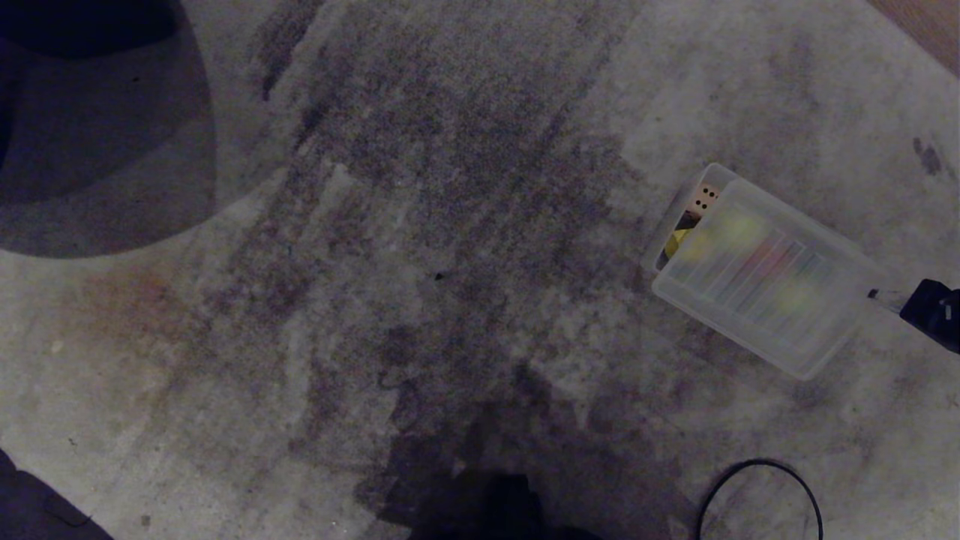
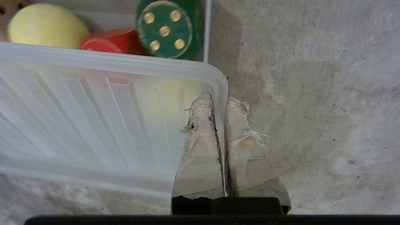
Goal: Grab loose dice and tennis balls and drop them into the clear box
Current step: Close the lid
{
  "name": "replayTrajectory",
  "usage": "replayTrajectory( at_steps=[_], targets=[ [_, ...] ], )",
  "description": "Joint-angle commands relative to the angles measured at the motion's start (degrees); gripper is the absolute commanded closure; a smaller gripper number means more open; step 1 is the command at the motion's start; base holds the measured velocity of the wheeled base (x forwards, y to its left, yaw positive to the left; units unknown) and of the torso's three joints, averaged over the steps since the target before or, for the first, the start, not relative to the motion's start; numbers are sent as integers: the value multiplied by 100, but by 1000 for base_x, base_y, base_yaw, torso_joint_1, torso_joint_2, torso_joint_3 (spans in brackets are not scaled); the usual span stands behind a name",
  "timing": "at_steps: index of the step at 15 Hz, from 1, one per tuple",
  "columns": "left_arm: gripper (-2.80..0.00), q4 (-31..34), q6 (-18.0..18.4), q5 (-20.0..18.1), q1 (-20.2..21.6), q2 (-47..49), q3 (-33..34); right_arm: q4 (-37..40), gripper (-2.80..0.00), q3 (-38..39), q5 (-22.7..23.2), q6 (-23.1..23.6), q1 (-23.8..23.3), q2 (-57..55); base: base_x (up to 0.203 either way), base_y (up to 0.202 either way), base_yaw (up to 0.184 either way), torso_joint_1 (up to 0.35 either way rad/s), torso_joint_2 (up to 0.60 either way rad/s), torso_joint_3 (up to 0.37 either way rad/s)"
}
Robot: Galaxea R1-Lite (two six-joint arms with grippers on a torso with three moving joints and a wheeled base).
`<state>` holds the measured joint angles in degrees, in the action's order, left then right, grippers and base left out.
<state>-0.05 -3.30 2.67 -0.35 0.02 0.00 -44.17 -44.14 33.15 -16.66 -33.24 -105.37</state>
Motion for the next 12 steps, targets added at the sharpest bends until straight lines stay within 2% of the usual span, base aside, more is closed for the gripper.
replayTrajectory(
  at_steps=[1,5,9,12],
  targets=[
    [0,-4,-4,5,0,6,9,432,0,-409,116,-21,-23,-213,0,0,0,0,0,0],
    [0,-4,-4,5,0,6,9,512,0,-863,358,-250,-16,-320,0,0,0,0,0,0],
    [0,-4,-4,5,0,6,9,1071,0,-1394,448,-234,-7,-432,0,0,0,0,0,0],
    [0,-4,-4,5,0,6,9,1095,0,-1466,710,-188,20,-529,0,0,0,0,0,0]
  ],
)
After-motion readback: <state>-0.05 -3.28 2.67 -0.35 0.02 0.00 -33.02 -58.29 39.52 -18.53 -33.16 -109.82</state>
